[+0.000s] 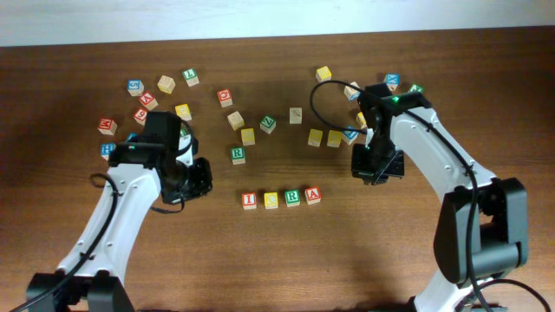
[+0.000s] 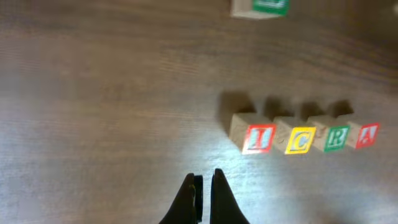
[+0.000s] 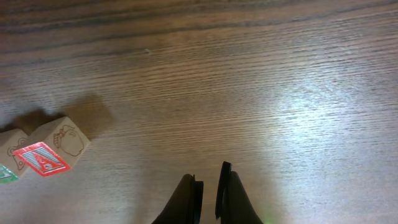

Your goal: Spell out ICRA

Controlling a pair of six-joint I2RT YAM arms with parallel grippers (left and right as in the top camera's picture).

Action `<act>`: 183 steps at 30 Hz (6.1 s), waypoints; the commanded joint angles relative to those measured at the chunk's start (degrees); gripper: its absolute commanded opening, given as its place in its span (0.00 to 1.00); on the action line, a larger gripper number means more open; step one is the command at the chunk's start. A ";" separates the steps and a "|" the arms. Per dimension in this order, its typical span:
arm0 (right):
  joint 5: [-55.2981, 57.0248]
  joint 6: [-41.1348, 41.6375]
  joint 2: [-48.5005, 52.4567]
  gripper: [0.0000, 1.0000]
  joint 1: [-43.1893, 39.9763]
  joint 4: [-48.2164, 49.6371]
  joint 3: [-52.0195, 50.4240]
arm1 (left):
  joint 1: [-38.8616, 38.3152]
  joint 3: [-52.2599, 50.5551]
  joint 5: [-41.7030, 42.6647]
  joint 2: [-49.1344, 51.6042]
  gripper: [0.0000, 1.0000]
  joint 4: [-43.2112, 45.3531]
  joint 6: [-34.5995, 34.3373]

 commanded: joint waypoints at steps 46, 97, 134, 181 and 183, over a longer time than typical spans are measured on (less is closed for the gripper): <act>-16.13 4.61 -0.07 0.04 15.23 29.70 -17.49 | -15.02 -4.46 -2.69 17.25 0.00 13.51 -5.14; -18.14 -1.01 0.52 0.05 14.14 43.63 -17.53 | -15.50 -9.01 -2.75 17.27 0.00 16.35 -5.16; -20.24 -0.57 0.52 0.06 17.94 43.41 -17.53 | -15.50 -9.01 -2.73 17.27 0.00 17.07 -5.16; -12.52 16.22 0.55 0.04 19.04 25.46 -11.54 | -14.99 -8.87 -2.73 17.25 0.00 15.69 -5.11; -13.18 19.10 0.55 0.04 19.02 25.51 -11.54 | -14.99 -8.87 -2.78 17.25 0.00 15.87 -4.02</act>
